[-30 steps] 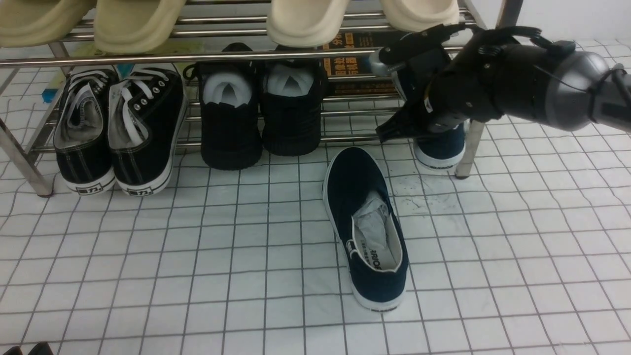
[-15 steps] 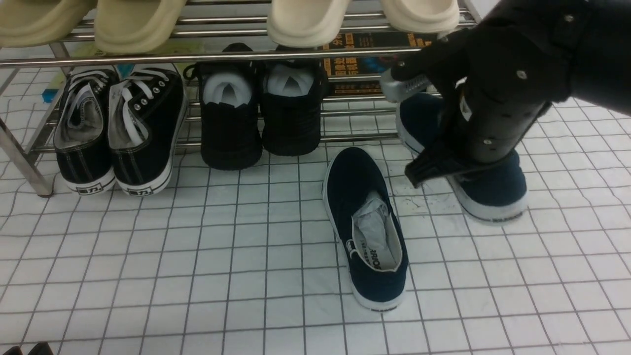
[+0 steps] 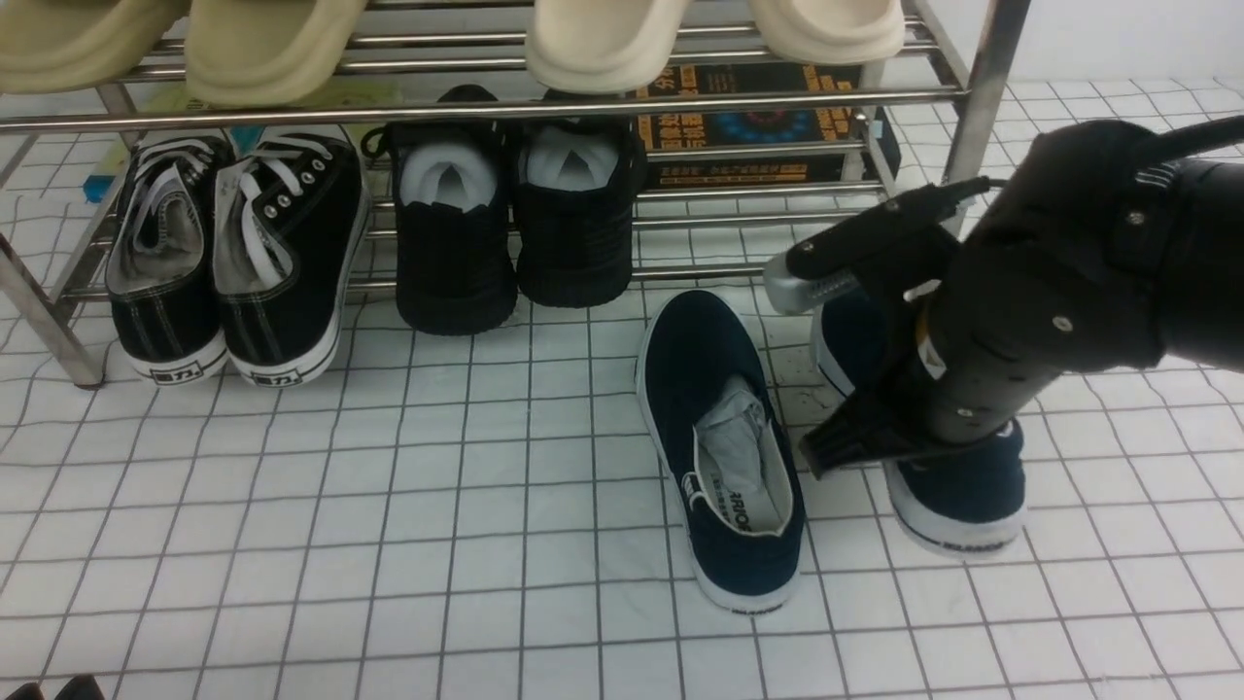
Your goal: Take the shoes off the shelf with your hand from the white checkered tablecloth.
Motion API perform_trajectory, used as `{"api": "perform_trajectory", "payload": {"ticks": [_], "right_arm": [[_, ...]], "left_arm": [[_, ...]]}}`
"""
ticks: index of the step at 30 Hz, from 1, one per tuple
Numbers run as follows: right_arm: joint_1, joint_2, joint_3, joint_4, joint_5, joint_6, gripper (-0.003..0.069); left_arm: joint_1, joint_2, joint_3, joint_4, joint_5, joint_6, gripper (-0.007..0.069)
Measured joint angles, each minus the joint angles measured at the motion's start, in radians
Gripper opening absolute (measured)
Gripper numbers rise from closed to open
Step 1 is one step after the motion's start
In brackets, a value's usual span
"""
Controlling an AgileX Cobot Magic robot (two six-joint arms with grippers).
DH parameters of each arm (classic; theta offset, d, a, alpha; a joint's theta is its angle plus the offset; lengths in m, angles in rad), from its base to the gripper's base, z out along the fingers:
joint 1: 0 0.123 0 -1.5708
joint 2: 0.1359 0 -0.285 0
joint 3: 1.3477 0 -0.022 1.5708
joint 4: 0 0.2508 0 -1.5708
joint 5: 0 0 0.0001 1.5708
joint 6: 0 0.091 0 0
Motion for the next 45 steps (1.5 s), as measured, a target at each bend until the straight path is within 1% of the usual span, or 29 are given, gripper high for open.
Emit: {"api": "perform_trajectory", "payload": {"ticks": [7,17,20,24,25,26,28,29,30,31,32,34,36,39,44,45], "right_arm": [[0.000,0.033,0.003,0.000,-0.105,0.026,0.0022],[0.000,0.107,0.003,-0.036,-0.136,0.027,0.0029],[0.000,0.123,0.003,-0.042,-0.135,0.027,0.0046],[0.000,0.122,0.003,-0.046,-0.135,0.027,0.0108],[0.000,0.122,0.003,-0.049,-0.132,0.027,0.0141],[0.000,0.122,0.003,-0.049,-0.132,0.027,0.0141],[0.000,0.122,-0.006,-0.052,-0.109,0.027,0.0234],[0.000,0.122,-0.014,-0.053,-0.094,0.024,0.0256],[0.000,0.122,-0.016,-0.053,-0.091,0.022,0.0262],[0.000,0.122,-0.034,-0.053,-0.055,0.007,0.0293],[0.000,0.120,-0.049,-0.053,-0.028,-0.012,0.0307],[0.000,0.108,-0.075,-0.050,0.015,-0.044,0.0320],[0.000,0.084,-0.105,-0.040,0.057,-0.069,0.0321],[0.000,0.048,-0.130,-0.022,0.093,-0.076,0.0303],[0.000,-0.123,-0.149,0.088,0.168,-0.127,0.0179],[0.000,-0.130,-0.149,0.092,0.168,-0.130,0.0174]], "left_arm": [[0.000,0.000,0.000,0.000,0.000,0.000,0.0240],[0.000,0.000,0.000,0.001,0.000,0.000,0.0240],[0.000,0.000,0.000,0.002,0.000,0.000,0.0240],[0.000,0.000,0.000,0.002,0.000,0.000,0.0240],[0.000,0.000,0.000,0.002,0.000,0.000,0.0240],[0.000,0.000,0.000,0.002,0.000,0.000,0.0240],[0.000,0.000,0.000,0.002,0.000,0.000,0.0240],[0.000,0.000,0.000,0.002,0.000,0.000,0.0240],[0.000,0.000,0.000,0.002,0.000,0.000,0.0240],[0.000,0.000,0.000,0.002,0.000,0.000,0.0240],[0.000,0.000,0.000,0.002,0.000,0.000,0.0240],[0.000,0.000,0.000,0.003,0.000,0.000,0.0240],[0.000,0.000,0.000,0.003,0.000,0.000,0.0240],[0.000,0.000,0.000,0.008,0.000,0.000,0.0240],[0.000,0.000,0.000,0.029,0.001,0.000,0.0240],[0.000,0.000,0.000,0.029,0.001,0.000,0.0240]]}}
